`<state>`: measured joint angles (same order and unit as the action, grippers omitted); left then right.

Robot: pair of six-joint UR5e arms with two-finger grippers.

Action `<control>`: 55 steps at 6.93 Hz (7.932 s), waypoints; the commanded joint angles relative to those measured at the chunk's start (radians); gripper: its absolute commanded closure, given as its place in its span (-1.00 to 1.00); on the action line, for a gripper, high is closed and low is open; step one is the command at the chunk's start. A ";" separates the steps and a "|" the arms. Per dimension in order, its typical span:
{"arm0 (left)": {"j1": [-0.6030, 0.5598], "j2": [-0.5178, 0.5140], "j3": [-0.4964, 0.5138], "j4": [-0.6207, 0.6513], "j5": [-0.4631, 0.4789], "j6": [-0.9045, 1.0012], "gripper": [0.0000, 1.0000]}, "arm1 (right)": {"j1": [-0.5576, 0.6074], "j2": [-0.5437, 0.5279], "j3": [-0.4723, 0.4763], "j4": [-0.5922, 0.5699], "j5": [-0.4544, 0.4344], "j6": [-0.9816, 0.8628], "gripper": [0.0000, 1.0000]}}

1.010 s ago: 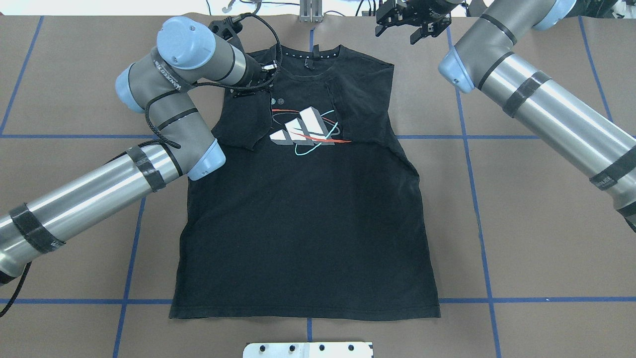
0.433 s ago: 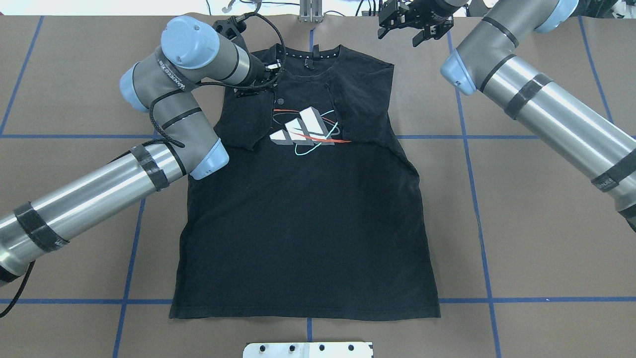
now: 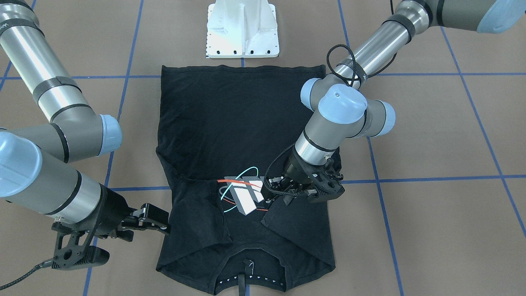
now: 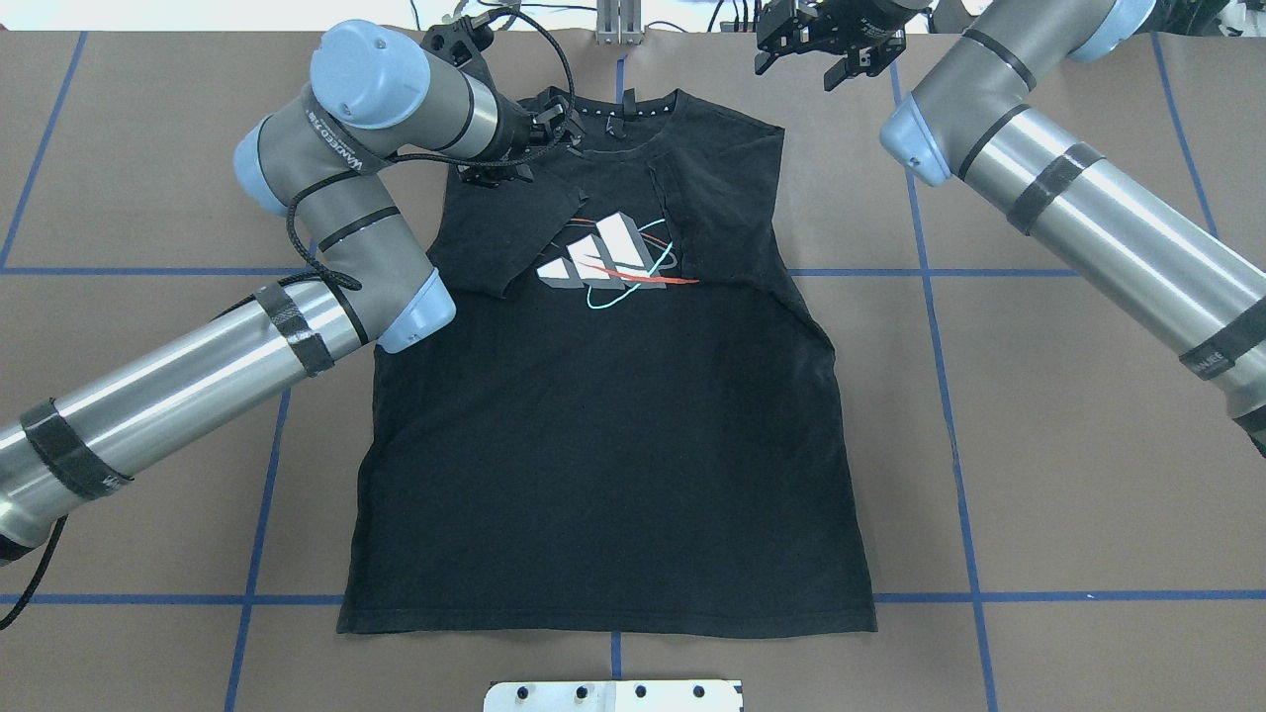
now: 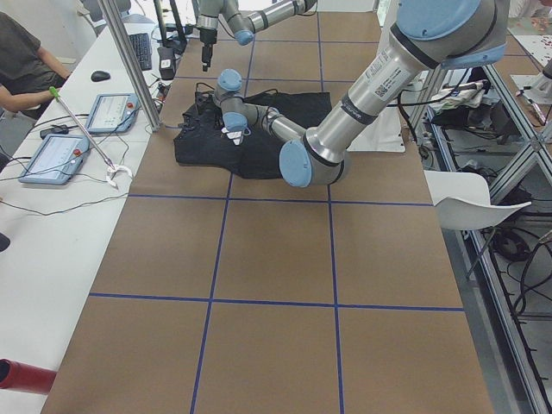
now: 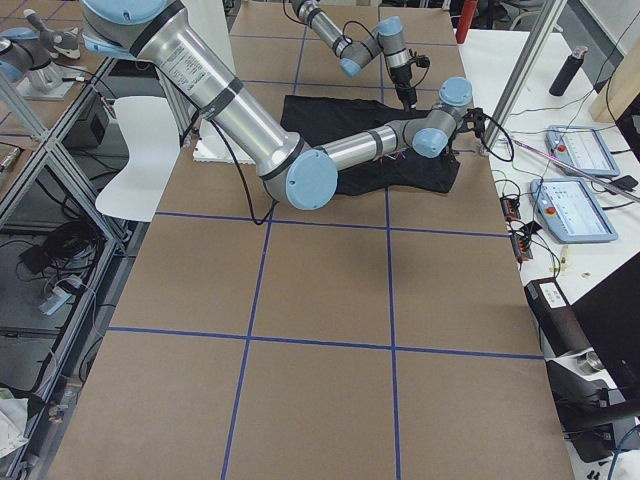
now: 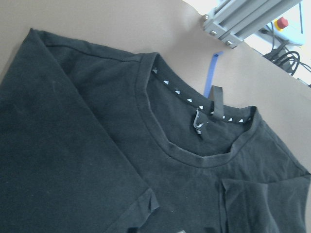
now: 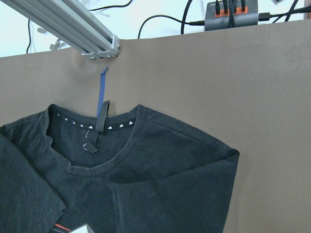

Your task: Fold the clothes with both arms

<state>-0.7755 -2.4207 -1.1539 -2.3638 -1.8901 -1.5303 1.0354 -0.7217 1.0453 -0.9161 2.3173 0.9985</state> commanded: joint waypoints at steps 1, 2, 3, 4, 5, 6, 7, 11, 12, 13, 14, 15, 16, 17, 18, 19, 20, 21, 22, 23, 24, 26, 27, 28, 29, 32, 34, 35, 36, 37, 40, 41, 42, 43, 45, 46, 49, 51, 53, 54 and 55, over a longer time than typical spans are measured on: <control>-0.005 0.081 -0.120 0.008 -0.007 0.004 -1.00 | 0.002 -0.046 0.063 -0.015 0.084 0.015 -1.00; -0.005 0.174 -0.223 0.009 -0.032 0.004 -1.00 | 0.002 -0.105 0.159 -0.080 0.099 0.015 -1.00; -0.005 0.246 -0.304 0.035 -0.068 0.004 -1.00 | 0.000 -0.155 0.239 -0.139 0.097 0.015 -1.00; -0.007 0.299 -0.398 0.114 -0.076 0.004 -1.00 | 0.002 -0.212 0.292 -0.144 0.102 0.044 -1.00; -0.007 0.369 -0.535 0.229 -0.128 0.004 -1.00 | 0.002 -0.301 0.373 -0.147 0.103 0.049 -1.00; -0.007 0.481 -0.678 0.256 -0.151 0.005 -0.99 | 0.000 -0.393 0.445 -0.148 0.114 0.052 -1.00; -0.004 0.574 -0.770 0.245 -0.153 0.007 -0.99 | -0.008 -0.482 0.509 -0.148 0.132 0.052 -1.00; 0.008 0.724 -0.845 0.152 -0.153 0.007 -0.99 | -0.197 -0.734 0.784 -0.148 0.110 0.213 -1.00; 0.008 0.724 -0.855 0.153 -0.152 0.006 -0.99 | -0.259 -0.786 0.842 -0.147 0.109 0.218 -1.00; 0.012 0.724 -0.857 0.152 -0.144 0.005 -0.99 | -0.329 -0.824 0.873 -0.141 0.102 0.233 -1.00; 0.012 0.724 -0.866 0.152 -0.141 0.005 -0.99 | -0.433 -0.822 0.889 -0.141 0.044 0.294 -1.00; 0.012 0.724 -0.875 0.152 -0.139 0.005 -0.99 | -0.566 -0.820 0.909 -0.139 -0.072 0.352 -1.00; 0.016 0.724 -0.874 0.152 -0.136 0.007 -0.99 | -0.628 -0.818 0.910 -0.139 -0.096 0.361 -1.00; 0.016 0.724 -0.874 0.152 -0.136 0.007 -0.99 | -0.662 -0.815 0.892 -0.141 -0.098 0.362 -1.00; 0.016 0.724 -0.874 0.153 -0.135 0.007 -0.99 | -0.666 -0.820 0.886 -0.139 -0.098 0.361 -1.00; 0.016 0.724 -0.876 0.153 -0.135 0.007 -0.99 | -0.670 -0.825 0.884 -0.141 -0.101 0.362 -0.98; 0.016 0.724 -0.876 0.153 -0.135 0.007 -0.99 | -0.670 -0.826 0.880 -0.141 -0.114 0.364 -0.81; 0.018 0.724 -0.876 0.153 -0.135 0.007 -0.99 | -0.672 -0.814 0.859 -0.141 -0.114 0.362 -0.67; 0.018 0.724 -0.876 0.153 -0.135 0.007 -0.99 | -0.672 -0.812 0.852 -0.141 -0.114 0.362 -0.65; 0.018 0.724 -0.876 0.153 -0.135 0.007 -0.99 | -0.672 -0.815 0.852 -0.141 -0.114 0.362 -0.54; 0.018 0.726 -0.876 0.153 -0.135 0.007 -0.99 | -0.670 -0.815 0.855 -0.141 -0.110 0.367 -0.35; 0.018 0.727 -0.874 0.153 -0.133 0.005 -0.99 | -0.669 -0.814 0.875 -0.141 -0.096 0.387 -0.26; 0.018 0.727 -0.874 0.155 -0.133 0.007 -0.99 | -0.670 -0.815 0.872 -0.141 -0.098 0.391 -0.26; 0.018 0.729 -0.874 0.155 -0.133 0.006 -0.99 | -0.672 -0.818 0.869 -0.142 -0.099 0.391 -0.27; 0.018 0.729 -0.874 0.155 -0.133 0.007 -0.99 | -0.672 -0.825 0.868 -0.142 -0.104 0.391 -0.29; 0.018 0.729 -0.874 0.155 -0.133 0.007 -0.99 | -0.687 -0.817 0.858 -0.148 -0.110 0.405 -0.22; 0.018 0.730 -0.874 0.155 -0.133 0.005 -0.99 | -0.689 -0.818 0.858 -0.148 -0.108 0.405 0.58; 0.018 0.730 -0.872 0.155 -0.133 0.007 -0.99 | -0.683 -0.817 0.861 -0.148 -0.098 0.405 1.00; 0.018 0.730 -0.872 0.155 -0.133 0.006 -0.99 | -0.681 -0.815 0.863 -0.148 -0.098 0.405 1.00; 0.018 0.730 -0.874 0.156 -0.132 0.005 -0.99 | -0.680 -0.815 0.866 -0.150 -0.096 0.419 1.00; 0.019 0.755 -0.876 0.155 -0.121 0.005 -0.99 | -0.672 -0.809 0.904 -0.139 -0.099 0.496 1.00; 0.063 0.770 -0.879 0.155 -0.119 0.005 -1.00 | -0.654 -0.806 0.917 -0.138 -0.093 0.494 1.00; 0.129 0.796 -0.879 0.156 -0.101 0.002 -1.00 | -0.638 -0.799 0.932 -0.138 -0.069 0.494 1.00; 0.219 0.818 -0.876 0.158 -0.057 -0.007 -1.00 | -0.615 -0.782 0.941 -0.138 -0.046 0.494 1.00; 0.326 0.882 -0.872 0.161 -0.021 -0.010 -0.99 | -0.595 -0.780 0.970 -0.136 -0.041 0.494 1.00; 0.387 0.891 -0.866 0.169 0.005 -0.052 -0.99 | -0.586 -0.779 0.973 -0.110 -0.033 0.496 1.00; 0.499 0.890 -0.859 0.178 0.031 -0.152 -0.97 | -0.574 -0.779 0.979 -0.093 -0.022 0.496 1.00; 0.512 0.888 -0.857 0.178 0.031 -0.172 -0.65 | -0.566 -0.779 0.981 -0.093 -0.016 0.496 1.00; 0.524 0.887 -0.846 0.178 0.031 -0.172 -0.63 | -0.566 -0.780 0.980 -0.093 -0.016 0.496 1.00; 0.530 0.885 -0.845 0.178 0.043 -0.174 -0.63 | -0.563 -0.779 0.981 -0.093 -0.015 0.496 1.00; 0.532 0.882 -0.843 0.178 0.051 -0.174 -0.63 | -0.558 -0.780 0.981 -0.093 -0.013 0.496 1.00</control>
<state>-0.2478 -1.5358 -1.9996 -2.1859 -1.8485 -1.7037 0.4727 -1.5009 2.0259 -1.0094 2.3024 1.4941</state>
